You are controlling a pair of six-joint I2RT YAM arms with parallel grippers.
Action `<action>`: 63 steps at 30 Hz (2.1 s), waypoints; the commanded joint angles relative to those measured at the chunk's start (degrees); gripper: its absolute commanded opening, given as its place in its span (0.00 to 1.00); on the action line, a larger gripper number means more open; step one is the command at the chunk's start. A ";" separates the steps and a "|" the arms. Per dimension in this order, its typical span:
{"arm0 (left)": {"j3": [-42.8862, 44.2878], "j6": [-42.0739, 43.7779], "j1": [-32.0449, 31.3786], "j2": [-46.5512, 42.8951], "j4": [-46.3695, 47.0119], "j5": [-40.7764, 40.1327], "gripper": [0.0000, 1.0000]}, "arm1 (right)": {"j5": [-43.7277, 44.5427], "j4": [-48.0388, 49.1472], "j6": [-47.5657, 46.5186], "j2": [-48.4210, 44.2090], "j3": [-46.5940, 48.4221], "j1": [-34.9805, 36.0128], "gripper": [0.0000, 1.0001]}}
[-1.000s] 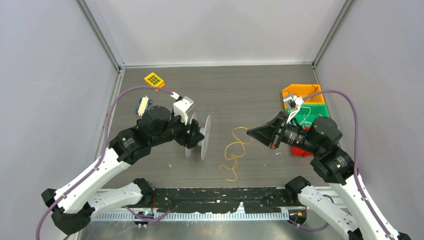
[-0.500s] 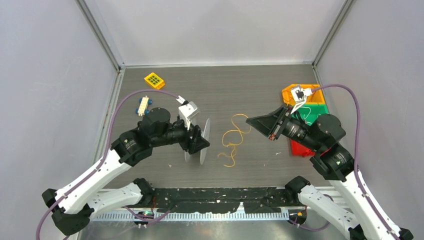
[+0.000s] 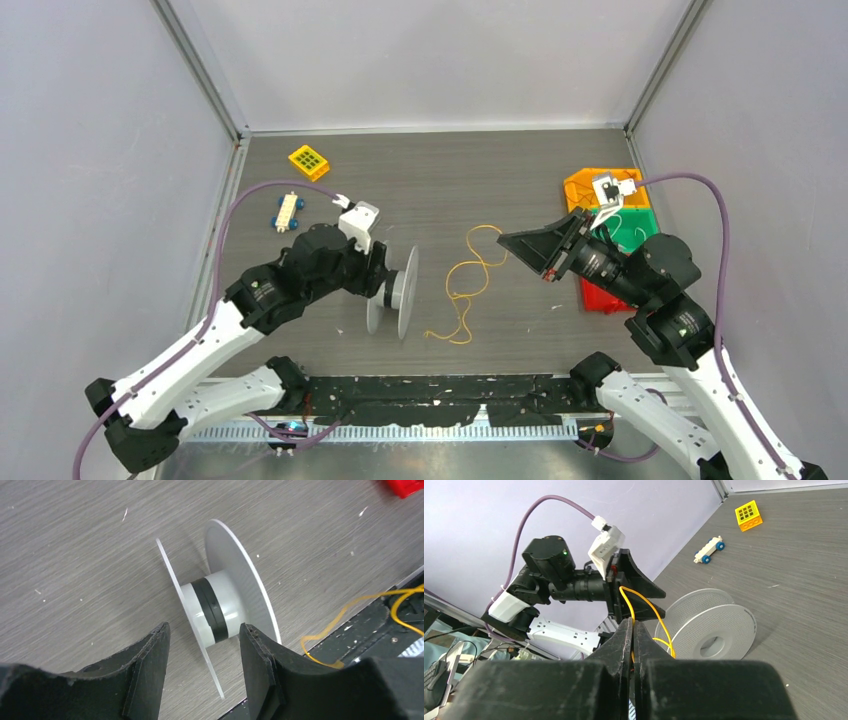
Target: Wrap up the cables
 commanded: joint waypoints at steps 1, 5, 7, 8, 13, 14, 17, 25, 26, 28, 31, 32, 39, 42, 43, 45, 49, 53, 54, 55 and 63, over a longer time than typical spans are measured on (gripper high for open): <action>-1.08 -0.83 0.13 2.54 0.14 -4.10 0.54 | 1.33 1.71 -0.32 -0.97 0.13 0.27 0.05; -1.29 -0.73 0.13 5.82 -0.18 -6.32 0.47 | 1.49 0.69 -0.85 -1.38 0.40 0.27 0.06; -1.56 0.24 0.13 7.13 0.35 -6.02 0.38 | 1.76 -0.03 -1.48 -1.71 0.66 0.27 0.05; -1.56 0.70 0.13 8.03 0.51 -5.86 0.30 | 2.08 -0.27 -1.88 -1.90 0.86 0.27 0.05; -1.39 2.82 0.13 9.40 4.99 -4.14 0.05 | 3.15 -1.15 -2.73 -2.57 0.88 0.27 0.05; -1.33 3.62 0.13 9.53 6.39 -3.61 0.01 | 3.30 -1.14 -2.93 -2.60 0.78 0.27 0.05; -1.11 6.08 0.20 10.56 10.95 -2.24 0.00 | 3.46 -1.21 -3.17 -2.49 0.60 0.27 0.05; 0.47 7.91 0.31 15.94 17.04 0.87 0.00 | 4.38 -2.35 -4.77 -2.10 0.72 0.26 0.05; 0.46 8.01 0.30 16.39 17.63 1.00 0.00 | 4.60 -2.53 -4.78 -2.14 0.73 0.26 0.05; 1.47 7.86 0.39 17.81 16.97 1.02 0.06 | 4.94 -2.86 -5.02 -2.11 0.75 0.22 0.05; 3.76 7.29 0.47 19.32 14.51 0.79 0.16 | 5.05 -3.12 -5.19 -2.11 0.88 0.28 0.05; 3.76 7.28 0.48 19.35 14.47 0.84 0.22 | 5.05 -3.12 -5.16 -2.14 0.86 0.32 0.05; 4.51 6.94 0.67 18.38 14.25 1.51 0.43 | 4.16 -2.17 -4.22 -1.66 0.71 0.33 0.05; 5.46 6.66 1.09 17.45 13.76 1.39 0.48 | 2.63 -1.02 -2.97 -1.29 -0.15 0.29 0.05; 5.88 6.79 1.29 17.06 13.36 1.50 0.49 | 2.05 -0.48 -2.74 -1.20 -0.36 0.32 0.05; 6.83 6.99 1.85 16.44 12.39 1.41 0.52 | 1.47 0.11 -2.08 -0.93 -0.75 0.27 0.05; 7.95 7.36 3.37 14.80 10.08 1.39 0.53 | 0.75 0.45 -1.66 -0.65 -0.92 0.27 0.05; 7.26 8.93 4.52 10.85 9.13 2.00 0.56 | -1.62 2.47 -0.05 0.28 -0.73 0.32 0.06; 7.39 9.26 5.00 9.72 8.68 3.61 0.56 | -2.19 3.05 1.23 1.01 -0.41 0.35 0.05; 7.78 9.62 5.38 8.44 8.22 6.10 0.57 | -3.35 4.23 2.38 1.44 -0.18 0.35 0.05; 9.31 9.18 5.58 0.23 10.34 36.08 0.61 | -3.59 10.80 7.54 4.77 1.83 0.85 0.05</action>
